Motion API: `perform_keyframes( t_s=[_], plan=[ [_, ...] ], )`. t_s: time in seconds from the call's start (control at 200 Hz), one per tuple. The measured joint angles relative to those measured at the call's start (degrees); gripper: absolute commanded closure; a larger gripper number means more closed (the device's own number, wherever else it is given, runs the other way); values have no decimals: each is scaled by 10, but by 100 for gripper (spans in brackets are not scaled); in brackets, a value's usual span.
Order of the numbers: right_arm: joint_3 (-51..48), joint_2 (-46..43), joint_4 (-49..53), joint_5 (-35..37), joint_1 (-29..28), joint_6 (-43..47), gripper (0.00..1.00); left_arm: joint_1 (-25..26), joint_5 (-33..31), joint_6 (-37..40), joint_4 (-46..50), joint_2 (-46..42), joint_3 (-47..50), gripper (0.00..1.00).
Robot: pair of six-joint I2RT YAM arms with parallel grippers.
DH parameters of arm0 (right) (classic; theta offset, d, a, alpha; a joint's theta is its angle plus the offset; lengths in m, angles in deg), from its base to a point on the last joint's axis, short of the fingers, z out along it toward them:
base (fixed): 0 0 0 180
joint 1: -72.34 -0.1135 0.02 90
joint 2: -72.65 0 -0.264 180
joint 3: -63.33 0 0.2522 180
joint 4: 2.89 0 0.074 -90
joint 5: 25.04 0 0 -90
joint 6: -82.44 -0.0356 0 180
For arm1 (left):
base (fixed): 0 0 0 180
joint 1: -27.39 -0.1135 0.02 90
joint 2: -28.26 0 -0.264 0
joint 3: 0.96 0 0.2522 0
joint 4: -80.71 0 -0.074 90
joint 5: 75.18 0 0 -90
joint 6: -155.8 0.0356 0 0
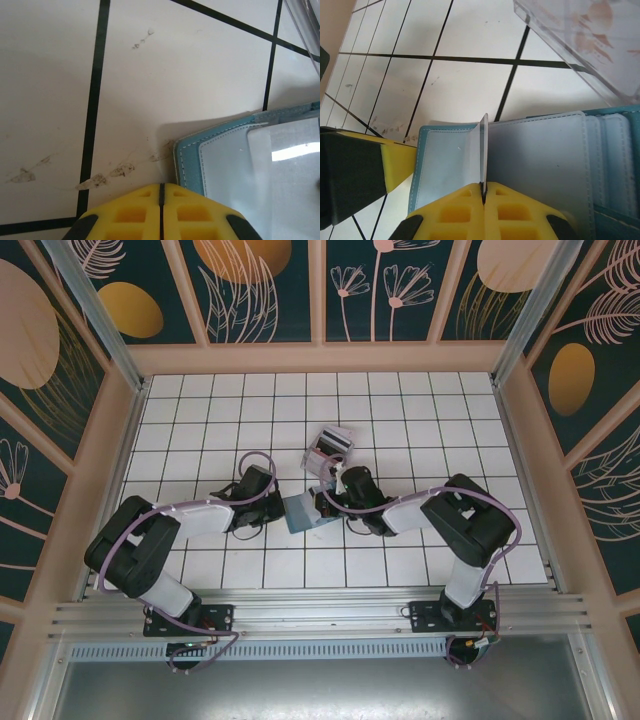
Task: Put the credit cards into the card holder
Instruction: Insert the credit card into the card slot.
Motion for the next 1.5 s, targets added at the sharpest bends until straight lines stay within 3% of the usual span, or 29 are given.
perform_keyframes(
  t_s=[0.1, 0.355, 0.871, 1.436, 1.501],
  plan=[
    [16, -2, 28, 21, -10, 10, 100, -1, 1, -1, -4, 0, 2, 99],
    [14, -15, 40, 47, -21, 4, 100, -1, 1, 0, -17, -6, 12, 100],
    [-2, -12, 18, -27, 4, -37, 100, 0, 1, 0, -23, -8, 15, 100],
    [-9, 8, -26, -17, 1, -67, 100, 0, 1, 0, -24, -10, 17, 100],
    [-8, 8, -25, -8, -5, -67, 95, 0, 1, 0, -24, -10, 17, 100]
  ],
)
